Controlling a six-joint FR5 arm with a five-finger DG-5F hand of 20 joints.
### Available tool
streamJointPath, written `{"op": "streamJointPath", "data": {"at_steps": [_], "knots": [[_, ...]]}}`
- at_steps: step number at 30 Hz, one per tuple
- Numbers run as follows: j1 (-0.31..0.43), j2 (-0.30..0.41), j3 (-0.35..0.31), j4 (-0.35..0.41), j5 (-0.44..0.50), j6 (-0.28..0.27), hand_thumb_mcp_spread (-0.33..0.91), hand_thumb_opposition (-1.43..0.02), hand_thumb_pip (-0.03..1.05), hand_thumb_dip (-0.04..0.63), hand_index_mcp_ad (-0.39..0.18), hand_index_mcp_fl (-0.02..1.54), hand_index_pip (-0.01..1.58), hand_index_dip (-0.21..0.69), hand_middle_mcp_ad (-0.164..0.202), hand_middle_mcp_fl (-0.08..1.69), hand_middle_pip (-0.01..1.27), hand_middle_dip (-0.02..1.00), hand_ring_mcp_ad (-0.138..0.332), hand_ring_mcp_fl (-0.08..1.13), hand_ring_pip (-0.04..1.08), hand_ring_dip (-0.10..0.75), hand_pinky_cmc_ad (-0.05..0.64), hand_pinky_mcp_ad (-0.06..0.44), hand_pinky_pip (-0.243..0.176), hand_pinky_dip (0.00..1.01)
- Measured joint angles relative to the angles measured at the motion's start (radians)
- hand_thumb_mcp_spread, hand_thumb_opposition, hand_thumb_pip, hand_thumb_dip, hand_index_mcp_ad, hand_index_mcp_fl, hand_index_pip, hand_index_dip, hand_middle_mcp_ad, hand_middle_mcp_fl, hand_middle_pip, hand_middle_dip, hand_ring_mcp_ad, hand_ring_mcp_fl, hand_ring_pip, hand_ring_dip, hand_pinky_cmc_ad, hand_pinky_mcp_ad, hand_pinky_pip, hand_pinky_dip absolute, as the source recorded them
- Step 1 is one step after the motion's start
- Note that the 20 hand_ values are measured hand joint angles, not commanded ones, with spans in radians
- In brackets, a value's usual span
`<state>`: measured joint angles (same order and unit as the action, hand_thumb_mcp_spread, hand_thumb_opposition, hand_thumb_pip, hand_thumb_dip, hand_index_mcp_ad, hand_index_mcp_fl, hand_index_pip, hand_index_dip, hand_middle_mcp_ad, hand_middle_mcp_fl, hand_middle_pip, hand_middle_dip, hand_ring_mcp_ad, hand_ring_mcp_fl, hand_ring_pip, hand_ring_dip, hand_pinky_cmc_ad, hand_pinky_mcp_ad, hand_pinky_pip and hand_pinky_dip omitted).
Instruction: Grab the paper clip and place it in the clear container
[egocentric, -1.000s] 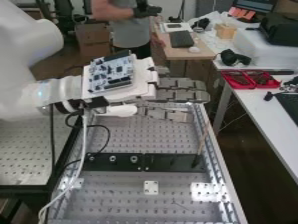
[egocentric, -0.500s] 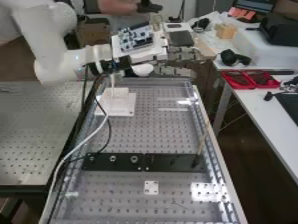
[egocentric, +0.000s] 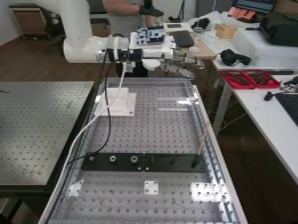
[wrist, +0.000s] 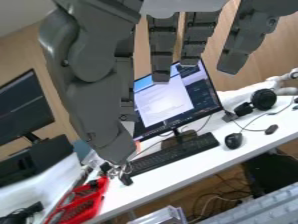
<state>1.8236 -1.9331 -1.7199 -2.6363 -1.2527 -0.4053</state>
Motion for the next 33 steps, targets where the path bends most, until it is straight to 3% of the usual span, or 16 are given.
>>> {"op": "streamJointPath", "data": {"at_steps": [9,22,33], "knots": [[0.034,-0.082,0.063,-0.055,0.096,-0.030,0.58,-0.99,0.54,0.342,-0.168,0.66,1.31,0.133,0.068,0.24,0.13,0.20,0.101,0.03,0.10,0.126,0.311,0.250,0.017,0.20],[0.040,-0.176,0.136,-0.099,0.078,-0.041,0.57,-1.01,0.55,0.342,-0.168,0.66,1.31,0.133,0.068,0.24,0.13,0.20,0.098,0.05,0.10,0.126,0.311,0.250,0.021,0.22],[0.043,-0.248,0.195,-0.153,0.047,-0.010,0.57,-1.01,0.55,0.342,-0.168,0.67,1.30,0.133,0.068,0.24,0.13,0.20,0.098,0.05,0.10,0.126,0.311,0.250,0.017,0.24]]}}
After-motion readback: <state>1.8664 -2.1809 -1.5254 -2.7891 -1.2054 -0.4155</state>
